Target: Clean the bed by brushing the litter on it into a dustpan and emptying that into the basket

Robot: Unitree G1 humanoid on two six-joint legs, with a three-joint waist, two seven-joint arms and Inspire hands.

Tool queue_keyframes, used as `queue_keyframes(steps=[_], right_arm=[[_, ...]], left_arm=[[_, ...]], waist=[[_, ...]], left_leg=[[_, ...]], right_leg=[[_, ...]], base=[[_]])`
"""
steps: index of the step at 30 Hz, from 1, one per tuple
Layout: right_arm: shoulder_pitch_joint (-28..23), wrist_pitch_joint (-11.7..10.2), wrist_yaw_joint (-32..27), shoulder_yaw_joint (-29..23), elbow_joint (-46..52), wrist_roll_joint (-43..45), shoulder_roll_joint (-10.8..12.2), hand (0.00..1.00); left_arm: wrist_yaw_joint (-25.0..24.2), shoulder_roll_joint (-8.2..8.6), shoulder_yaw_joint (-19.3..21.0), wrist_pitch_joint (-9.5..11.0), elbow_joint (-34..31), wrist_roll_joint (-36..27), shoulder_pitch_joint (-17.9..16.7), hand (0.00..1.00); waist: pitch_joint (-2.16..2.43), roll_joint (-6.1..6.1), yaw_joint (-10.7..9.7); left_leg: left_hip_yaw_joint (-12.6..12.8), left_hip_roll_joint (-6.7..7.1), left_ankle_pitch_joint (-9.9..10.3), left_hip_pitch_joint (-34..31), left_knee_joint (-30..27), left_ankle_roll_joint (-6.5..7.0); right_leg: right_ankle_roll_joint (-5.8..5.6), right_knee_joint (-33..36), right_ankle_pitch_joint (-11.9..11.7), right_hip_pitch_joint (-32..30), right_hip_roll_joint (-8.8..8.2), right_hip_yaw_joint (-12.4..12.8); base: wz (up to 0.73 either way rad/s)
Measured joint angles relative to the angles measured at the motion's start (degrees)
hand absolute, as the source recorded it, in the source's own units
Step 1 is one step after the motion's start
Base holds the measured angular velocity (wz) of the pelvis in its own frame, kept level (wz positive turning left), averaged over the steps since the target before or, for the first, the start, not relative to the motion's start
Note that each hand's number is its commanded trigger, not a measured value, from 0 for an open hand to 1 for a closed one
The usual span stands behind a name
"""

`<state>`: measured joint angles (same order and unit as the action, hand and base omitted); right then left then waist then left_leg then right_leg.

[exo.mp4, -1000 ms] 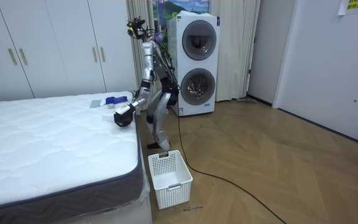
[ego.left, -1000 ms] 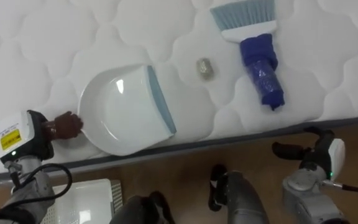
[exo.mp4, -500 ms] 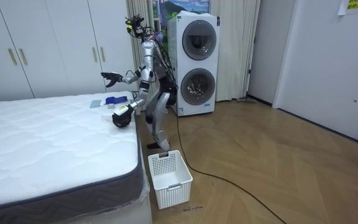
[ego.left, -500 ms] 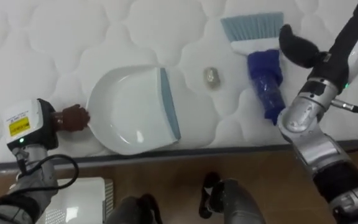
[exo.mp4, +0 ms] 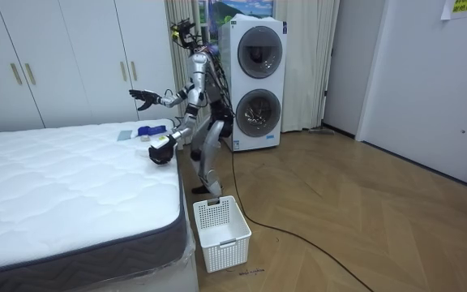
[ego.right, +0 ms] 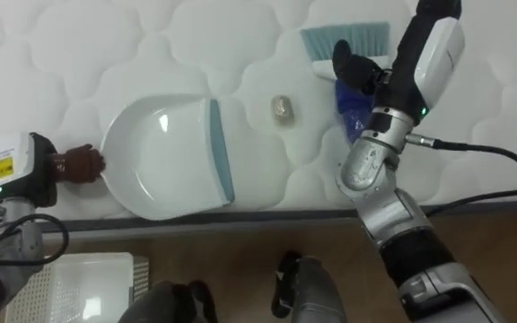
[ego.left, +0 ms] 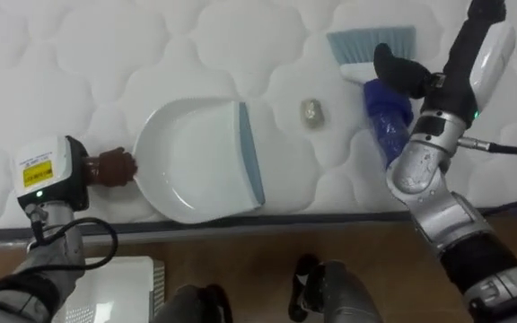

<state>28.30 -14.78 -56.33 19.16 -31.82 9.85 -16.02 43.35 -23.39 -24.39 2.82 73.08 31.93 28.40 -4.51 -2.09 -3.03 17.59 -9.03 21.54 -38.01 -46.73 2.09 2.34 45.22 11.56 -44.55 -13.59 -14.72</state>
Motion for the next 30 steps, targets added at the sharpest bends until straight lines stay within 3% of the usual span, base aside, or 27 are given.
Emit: queue_keyframes(steps=[5, 14, 22, 24, 30], right_arm=[[-0.1, -1.3, 1.7, 0.1, -1.7, -1.5, 0.3, 0.0], [-0.1, -1.3, 7.2, 0.3, -10.9, -7.2, 0.3, 0.0], [-0.1, -1.3, 11.4, -0.2, -17.4, -12.9, -0.6, 0.0], [-0.1, -1.1, 12.0, -0.3, -17.5, -14.1, -1.5, 0.0], [0.9, 1.4, 15.1, -0.1, -19.6, -17.6, -2.5, 0.0]], left_arm=[[-1.1, -0.01, 0.0, 0.0, 0.0, 0.3, 0.2, 1.0], [-1.3, -0.19, -0.1, 0.1, 0.0, 0.3, 0.9, 1.0], [-1.4, -0.2, -0.1, 0.4, -0.8, 0.3, 1.8, 1.0], [-1.4, -0.22, -0.1, 0.4, -1.9, 0.3, 2.1, 1.0], [-1.5, -0.24, -0.1, 0.1, -2.9, 0.3, 3.5, 1.0]], waist=[[0.0, 0.01, 0.2], [-0.08, 0.14, 0.4], [-0.61, 0.98, 0.8], [-0.94, 1.63, 1.3], [-0.94, 1.63, 2.4]], left_leg=[[-0.6, -0.49, -0.3, 0.2, 0.0, -0.07], [-1.4, -0.25, -0.3, -0.4, 0.0, 0.01], [-2.4, -0.38, -0.2, -1.5, -0.3, 0.03], [-2.4, -0.13, -0.2, -2.3, -0.4, 0.08], [-2.4, -0.11, -0.2, -4.5, -1.0, 0.08]], right_leg=[[0.2, -1.1, -0.6, 1.2, 0.18, -1.1], [-0.19, -1.3, -0.3, 1.5, -0.18, -2.0], [-0.08, -1.6, -0.2, 1.4, -0.24, -3.1], [-0.1, -1.4, -0.2, 0.5, -0.42, -3.0], [0.01, 0.2, 0.0, -2.0, -0.28, -2.6]], base=[[0.01], [0.06], [0.05], [0.0], [0.0]])
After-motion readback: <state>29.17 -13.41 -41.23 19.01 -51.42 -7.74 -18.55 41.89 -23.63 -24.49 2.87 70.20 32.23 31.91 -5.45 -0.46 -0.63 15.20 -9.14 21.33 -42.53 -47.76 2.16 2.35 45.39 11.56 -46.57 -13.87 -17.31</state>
